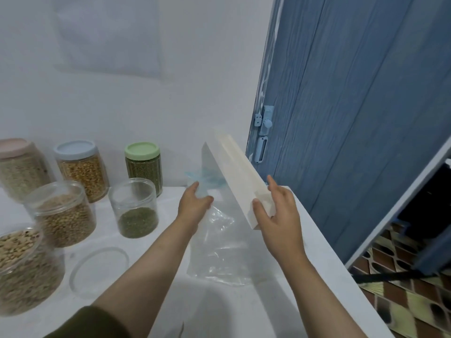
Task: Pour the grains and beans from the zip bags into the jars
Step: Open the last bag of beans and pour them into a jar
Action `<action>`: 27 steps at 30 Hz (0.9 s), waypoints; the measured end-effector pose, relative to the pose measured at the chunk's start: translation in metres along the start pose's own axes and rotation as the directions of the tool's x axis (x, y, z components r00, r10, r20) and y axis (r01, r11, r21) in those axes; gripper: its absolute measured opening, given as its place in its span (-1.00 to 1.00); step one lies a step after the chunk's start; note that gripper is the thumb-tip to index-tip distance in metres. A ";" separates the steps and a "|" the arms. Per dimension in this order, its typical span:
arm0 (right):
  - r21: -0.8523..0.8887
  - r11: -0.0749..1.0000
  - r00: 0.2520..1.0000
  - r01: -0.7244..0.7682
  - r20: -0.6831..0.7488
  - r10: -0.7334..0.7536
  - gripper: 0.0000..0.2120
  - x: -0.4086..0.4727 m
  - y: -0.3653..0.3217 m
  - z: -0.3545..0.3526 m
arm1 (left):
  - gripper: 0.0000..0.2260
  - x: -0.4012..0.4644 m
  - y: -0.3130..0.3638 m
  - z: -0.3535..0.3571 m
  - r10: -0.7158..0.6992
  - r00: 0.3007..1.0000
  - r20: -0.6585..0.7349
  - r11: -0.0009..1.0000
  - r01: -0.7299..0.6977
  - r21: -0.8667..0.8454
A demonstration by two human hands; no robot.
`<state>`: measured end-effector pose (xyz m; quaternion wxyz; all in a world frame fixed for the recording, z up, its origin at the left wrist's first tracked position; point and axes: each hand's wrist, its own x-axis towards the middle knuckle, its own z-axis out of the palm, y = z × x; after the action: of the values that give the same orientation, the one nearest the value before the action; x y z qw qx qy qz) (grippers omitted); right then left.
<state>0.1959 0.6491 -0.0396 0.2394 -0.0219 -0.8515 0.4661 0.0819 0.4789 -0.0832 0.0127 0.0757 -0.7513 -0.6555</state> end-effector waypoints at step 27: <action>-0.488 0.849 0.922 -0.204 0.197 0.334 -0.18 -0.015 0.068 0.052 | -0.39 -0.058 -0.049 0.024 -0.133 0.966 0.223 0.354 -0.164 0.921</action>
<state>0.1741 0.6425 -0.1241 0.0390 -0.1331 -0.9500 0.2796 0.1412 0.5032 -0.1304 -0.1245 -0.0243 -0.9852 -0.1155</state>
